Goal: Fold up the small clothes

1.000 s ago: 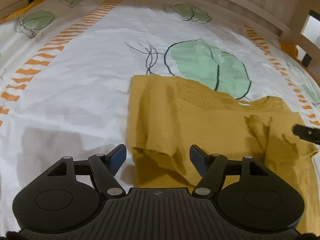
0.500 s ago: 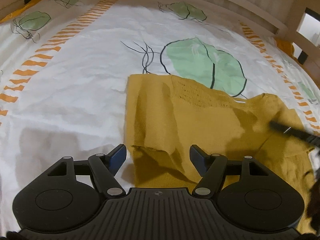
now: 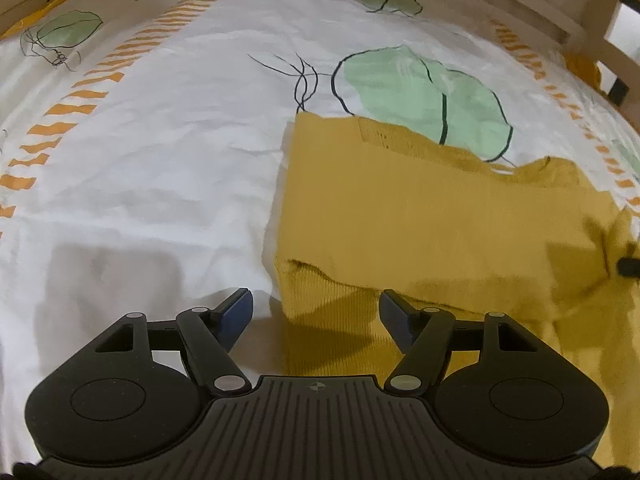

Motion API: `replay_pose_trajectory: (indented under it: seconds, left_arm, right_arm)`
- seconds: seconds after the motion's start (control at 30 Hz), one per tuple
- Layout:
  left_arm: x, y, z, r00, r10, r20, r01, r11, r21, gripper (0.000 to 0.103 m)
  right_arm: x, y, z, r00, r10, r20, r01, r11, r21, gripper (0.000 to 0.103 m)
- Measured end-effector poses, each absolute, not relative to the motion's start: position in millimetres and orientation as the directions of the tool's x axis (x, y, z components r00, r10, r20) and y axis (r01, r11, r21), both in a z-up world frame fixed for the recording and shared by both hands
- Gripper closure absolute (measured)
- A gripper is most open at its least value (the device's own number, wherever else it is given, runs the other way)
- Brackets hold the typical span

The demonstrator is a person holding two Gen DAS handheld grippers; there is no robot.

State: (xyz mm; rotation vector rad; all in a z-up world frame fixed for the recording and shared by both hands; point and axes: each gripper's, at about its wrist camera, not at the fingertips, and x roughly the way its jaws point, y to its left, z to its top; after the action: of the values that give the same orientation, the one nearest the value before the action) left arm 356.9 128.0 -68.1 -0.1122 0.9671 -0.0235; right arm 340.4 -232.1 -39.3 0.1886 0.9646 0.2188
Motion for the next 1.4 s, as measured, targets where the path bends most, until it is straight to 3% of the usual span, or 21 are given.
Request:
replay_pose_trajectory:
  seconds: [0.07, 0.13, 0.23, 0.4, 0.67, 0.7, 0.73, 0.77, 0.83, 0.97, 1.0, 1.2, 1.4]
  left_arm:
    - [357.0, 128.4, -68.9, 0.565, -0.069, -0.822, -0.028, 0.994, -0.102, 0.035]
    - [357.6, 129.2, -70.1, 0.560, -0.069, -0.826, -0.028, 0.994, -0.102, 0.035]
    - [357.8, 128.1, -71.7, 0.557, -0.066, -0.828, -0.028, 0.995, -0.097, 0.035]
    - [357.1, 126.2, -70.0, 0.558, -0.072, -0.827, -0.019, 0.995, -0.100, 0.035]
    - [356.5, 130.1, -63.5, 0.573, -0.085, -0.815, -0.027, 0.992, -0.122, 0.035]
    - [357.0, 129.8, -63.2, 0.574, -0.085, -0.814, -0.027, 0.992, -0.123, 0.035]
    - [357.3, 129.7, -62.6, 0.576, -0.085, -0.813, -0.029, 0.992, -0.124, 0.035]
    - [357.4, 129.5, -61.7, 0.580, -0.085, -0.810, -0.032, 0.991, -0.127, 0.035]
    - [357.3, 129.4, -59.0, 0.593, -0.083, -0.801, -0.043, 0.990, -0.134, 0.035]
    - [357.4, 128.6, -54.7, 0.619, -0.078, -0.782, -0.057, 0.988, -0.144, 0.035]
    - [357.6, 128.0, -55.2, 0.619, -0.077, -0.782, -0.059, 0.988, -0.144, 0.035]
    - [358.3, 124.2, -60.0, 0.606, -0.080, -0.791, -0.059, 0.988, -0.145, 0.035]
    - [357.0, 125.0, -57.5, 0.618, -0.077, -0.783, -0.062, 0.987, -0.146, 0.035]
  right_arm:
    - [339.6, -234.3, -31.7, 0.566, 0.203, -0.799, -0.097, 0.979, 0.180, 0.051]
    - [336.2, -238.8, -21.2, 0.605, 0.131, -0.785, -0.075, 0.991, 0.107, 0.045]
    - [333.3, -246.9, -13.8, 0.636, 0.079, -0.767, -0.045, 0.997, 0.065, 0.045]
    - [345.5, -247.7, -21.6, 0.668, 0.170, -0.724, -0.104, 0.985, 0.135, 0.045]
    - [365.2, -229.0, -54.0, 0.674, 0.163, -0.721, -0.191, 0.981, 0.043, 0.045]
    - [365.8, -229.0, -57.6, 0.659, 0.174, -0.731, -0.201, 0.978, 0.052, 0.046]
    - [365.9, -229.4, -59.4, 0.645, 0.185, -0.741, -0.211, 0.976, 0.060, 0.061]
    - [365.7, -230.1, -58.3, 0.633, 0.208, -0.746, -0.227, 0.971, 0.078, 0.091]
    - [363.1, -232.9, -46.7, 0.641, 0.261, -0.722, -0.237, 0.962, 0.138, 0.091]
    - [341.7, -243.3, 2.3, 0.831, 0.255, -0.494, -0.199, 0.966, 0.164, 0.091]
    - [340.5, -247.1, 7.0, 0.846, 0.243, -0.474, -0.184, 0.968, 0.170, 0.091]
    - [361.3, -273.8, -35.6, 0.761, 0.143, -0.632, -0.030, 0.982, 0.186, 0.090]
    - [352.6, -281.3, -20.1, 0.819, 0.130, -0.559, -0.010, 0.977, 0.212, 0.090]
